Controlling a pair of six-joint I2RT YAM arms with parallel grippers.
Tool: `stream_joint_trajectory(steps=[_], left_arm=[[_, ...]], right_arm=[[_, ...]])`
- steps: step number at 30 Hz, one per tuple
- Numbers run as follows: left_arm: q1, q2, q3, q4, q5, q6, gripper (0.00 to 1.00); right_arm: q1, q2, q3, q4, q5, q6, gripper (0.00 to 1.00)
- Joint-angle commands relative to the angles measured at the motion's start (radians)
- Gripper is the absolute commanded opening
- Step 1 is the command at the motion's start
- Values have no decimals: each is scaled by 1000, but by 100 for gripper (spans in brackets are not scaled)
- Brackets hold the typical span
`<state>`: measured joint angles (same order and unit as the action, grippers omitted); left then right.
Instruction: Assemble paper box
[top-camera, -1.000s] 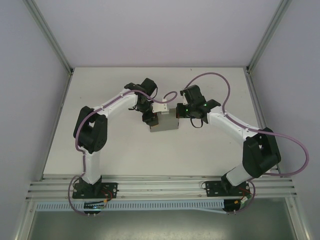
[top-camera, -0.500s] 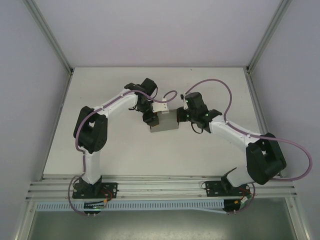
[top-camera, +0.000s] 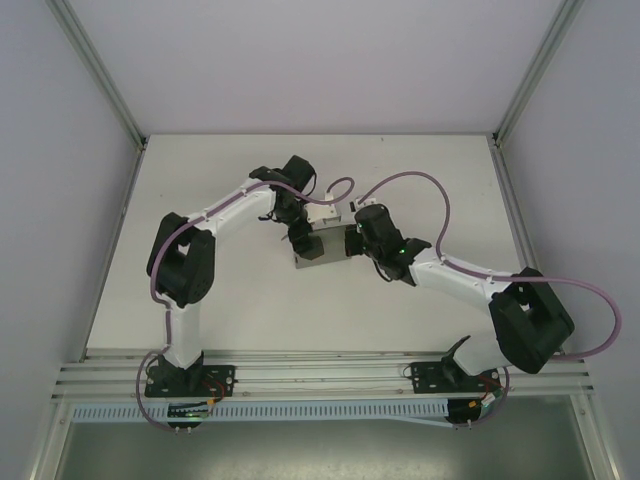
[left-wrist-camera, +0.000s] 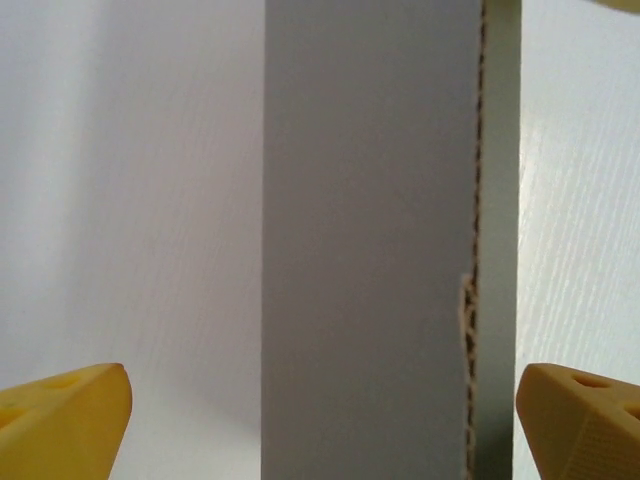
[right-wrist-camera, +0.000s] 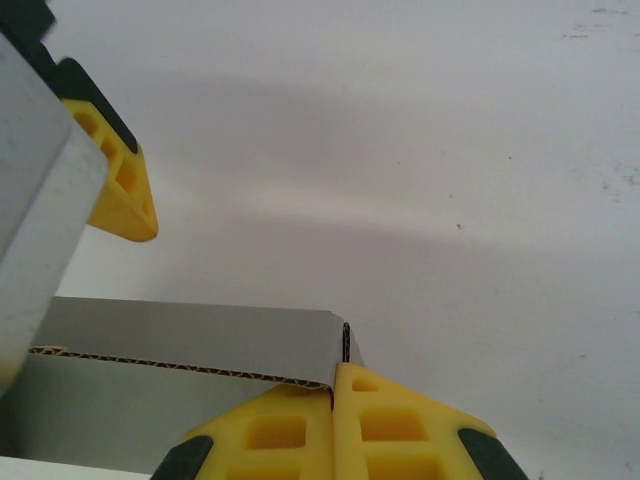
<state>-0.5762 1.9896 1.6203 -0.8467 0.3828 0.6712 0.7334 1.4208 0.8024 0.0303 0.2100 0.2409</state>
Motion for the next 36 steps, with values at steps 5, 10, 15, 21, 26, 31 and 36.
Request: stream_joint_trajectory(steps=[5,10,15,21,26,31,36], left_arm=[[-6,-172,-81,135,-103,-138,98],[8,-294,-224,238,-193,-222,99],[80,-393,-357,262,-168,-315,72],[85,-472,-461,311,-110,-297,52],[89,-444,-453,310,-121,-289,37],[90,-409,-423,294,-129,-298,17],[90,-388,-424,292,-126,-320,14]], right_arm=[[30,20,-2,-119,72,-8,0],[38,33,19,-148,75,-8,0],[41,53,75,-225,82,14,0],[42,93,150,-318,56,30,0],[42,112,203,-366,33,41,0],[41,113,229,-398,22,37,0],[42,101,224,-393,22,45,0]])
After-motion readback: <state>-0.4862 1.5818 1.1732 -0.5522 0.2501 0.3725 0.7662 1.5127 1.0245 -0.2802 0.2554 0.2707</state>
